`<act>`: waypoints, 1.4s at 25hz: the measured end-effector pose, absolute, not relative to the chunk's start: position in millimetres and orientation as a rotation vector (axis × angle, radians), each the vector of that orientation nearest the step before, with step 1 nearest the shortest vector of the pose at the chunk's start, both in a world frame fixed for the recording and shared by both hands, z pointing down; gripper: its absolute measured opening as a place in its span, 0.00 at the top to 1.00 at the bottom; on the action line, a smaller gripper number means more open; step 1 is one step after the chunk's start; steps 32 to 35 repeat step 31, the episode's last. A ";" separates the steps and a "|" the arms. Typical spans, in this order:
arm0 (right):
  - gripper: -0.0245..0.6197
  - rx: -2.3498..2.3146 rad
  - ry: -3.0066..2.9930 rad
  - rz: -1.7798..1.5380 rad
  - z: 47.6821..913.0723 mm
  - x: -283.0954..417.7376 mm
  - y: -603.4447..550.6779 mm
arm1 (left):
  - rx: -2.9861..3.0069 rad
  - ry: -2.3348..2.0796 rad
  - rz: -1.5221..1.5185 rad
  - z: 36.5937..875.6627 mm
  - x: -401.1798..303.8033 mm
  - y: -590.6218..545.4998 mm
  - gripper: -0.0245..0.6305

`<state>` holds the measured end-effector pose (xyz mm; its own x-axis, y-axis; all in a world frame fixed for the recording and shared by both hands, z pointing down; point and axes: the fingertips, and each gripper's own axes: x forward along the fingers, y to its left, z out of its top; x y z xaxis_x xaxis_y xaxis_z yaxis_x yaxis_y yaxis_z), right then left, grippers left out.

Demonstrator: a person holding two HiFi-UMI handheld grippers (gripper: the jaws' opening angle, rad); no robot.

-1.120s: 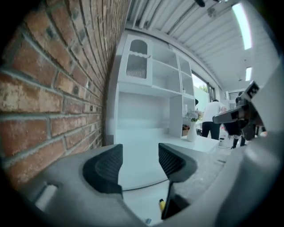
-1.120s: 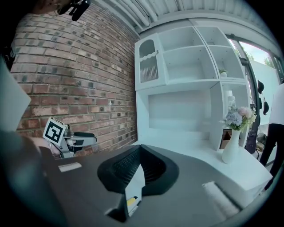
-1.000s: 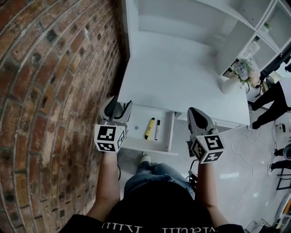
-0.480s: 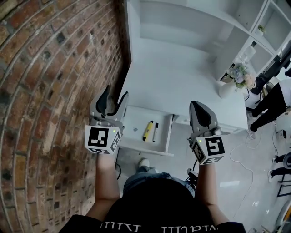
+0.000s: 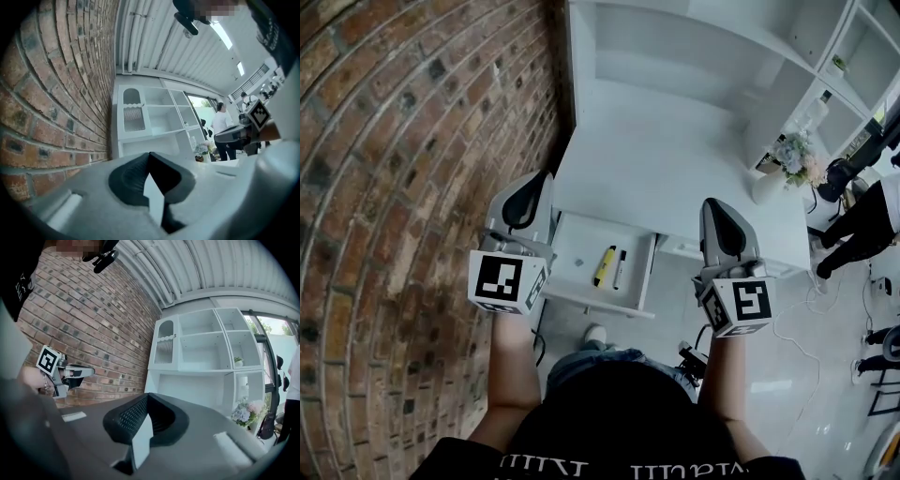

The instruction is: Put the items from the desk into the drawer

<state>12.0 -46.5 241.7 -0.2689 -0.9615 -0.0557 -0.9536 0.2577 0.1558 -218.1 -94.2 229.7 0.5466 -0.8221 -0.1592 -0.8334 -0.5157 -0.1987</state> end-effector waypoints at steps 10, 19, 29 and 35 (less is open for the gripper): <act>0.95 1.879 -2.441 -0.258 238.4 11.7 -44.4 | -2.510 1.362 0.098 218.3 -219.8 -89.2 0.97; 0.95 1.874 -2.431 -0.268 235.8 14.0 -45.1 | -2.498 1.369 0.087 216.7 -219.1 -91.9 0.96; 0.95 1.901 -2.423 -0.277 235.0 19.5 -47.6 | -2.469 1.416 0.061 218.5 -221.9 -99.2 0.96; 0.95 1.910 -2.419 -0.277 235.5 21.8 -48.0 | -2.465 1.429 0.055 220.6 -222.0 -100.9 0.96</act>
